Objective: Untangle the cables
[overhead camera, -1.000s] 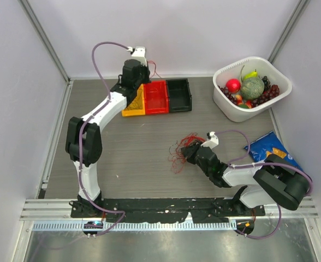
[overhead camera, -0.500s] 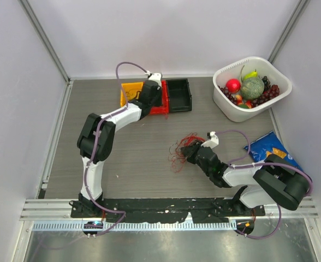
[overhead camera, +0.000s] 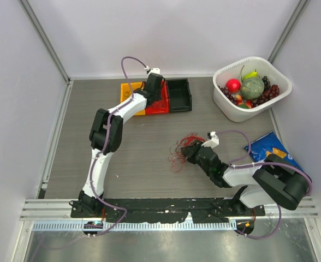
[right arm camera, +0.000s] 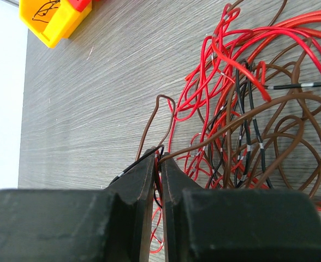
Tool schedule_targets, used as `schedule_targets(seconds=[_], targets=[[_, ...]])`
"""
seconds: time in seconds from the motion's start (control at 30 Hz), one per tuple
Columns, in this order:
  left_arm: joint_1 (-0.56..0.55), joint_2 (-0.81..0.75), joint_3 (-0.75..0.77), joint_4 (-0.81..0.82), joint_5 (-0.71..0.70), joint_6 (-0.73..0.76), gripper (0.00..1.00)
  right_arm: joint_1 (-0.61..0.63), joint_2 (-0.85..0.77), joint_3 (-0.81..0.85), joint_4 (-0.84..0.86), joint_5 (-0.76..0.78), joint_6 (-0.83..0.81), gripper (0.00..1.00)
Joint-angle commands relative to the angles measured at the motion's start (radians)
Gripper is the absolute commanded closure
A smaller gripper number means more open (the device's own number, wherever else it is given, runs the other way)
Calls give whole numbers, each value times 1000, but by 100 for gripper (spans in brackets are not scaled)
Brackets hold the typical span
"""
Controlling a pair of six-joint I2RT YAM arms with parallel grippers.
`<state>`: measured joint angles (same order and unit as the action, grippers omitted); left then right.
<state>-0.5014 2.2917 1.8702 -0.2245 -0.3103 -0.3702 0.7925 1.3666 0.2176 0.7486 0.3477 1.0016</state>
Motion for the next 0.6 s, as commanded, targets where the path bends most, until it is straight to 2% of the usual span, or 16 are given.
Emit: schedule_targets(seconds=[0.0,0.3,0.43,0.5,0.57], targets=[[15,31,132,-133,31,-3,88,-7,5,-6,51,1,11,86],[12,-199,-18,-109,66,-16,43,-9,12,-4,58,-7,9,86],[12,-359,-146,-44,120,-35,29,-9,8,2,58,-19,-12,84],[11,-437,-196,-41,146,-50,18,-9,12,6,57,-29,-29,83],[4,-533,-290,-35,192,-70,15,-9,15,15,54,-47,-44,81]])
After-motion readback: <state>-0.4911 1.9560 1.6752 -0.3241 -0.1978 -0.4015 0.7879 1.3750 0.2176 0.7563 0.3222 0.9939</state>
